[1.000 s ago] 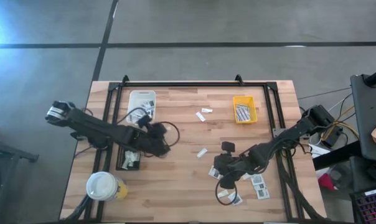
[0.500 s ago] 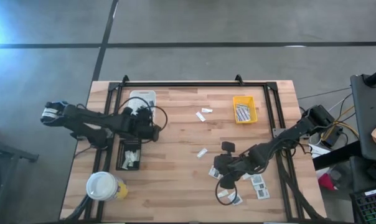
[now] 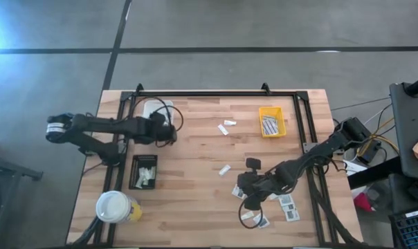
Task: Pick & Place First Aid Supplies
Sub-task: Put the gray towelette pack into the white bin, then put the green bandage pack into the black bin
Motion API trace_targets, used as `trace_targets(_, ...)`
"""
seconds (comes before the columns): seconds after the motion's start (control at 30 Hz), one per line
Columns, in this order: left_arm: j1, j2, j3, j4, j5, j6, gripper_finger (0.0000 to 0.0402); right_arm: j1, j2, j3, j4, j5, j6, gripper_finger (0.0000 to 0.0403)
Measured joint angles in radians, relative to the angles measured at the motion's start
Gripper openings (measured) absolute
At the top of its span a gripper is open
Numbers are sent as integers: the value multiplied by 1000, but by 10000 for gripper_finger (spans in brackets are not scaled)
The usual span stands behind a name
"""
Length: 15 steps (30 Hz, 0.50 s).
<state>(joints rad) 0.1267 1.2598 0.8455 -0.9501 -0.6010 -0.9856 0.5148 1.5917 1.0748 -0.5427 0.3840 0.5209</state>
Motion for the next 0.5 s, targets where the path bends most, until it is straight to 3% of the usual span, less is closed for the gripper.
trace_targets(0.2,80,0,0,0,26,42,10,0,0,0,0,0,3,55)
trace_targets(0.5,129,0,0,0,19,49,71,0,0,0,0,0,2,53)
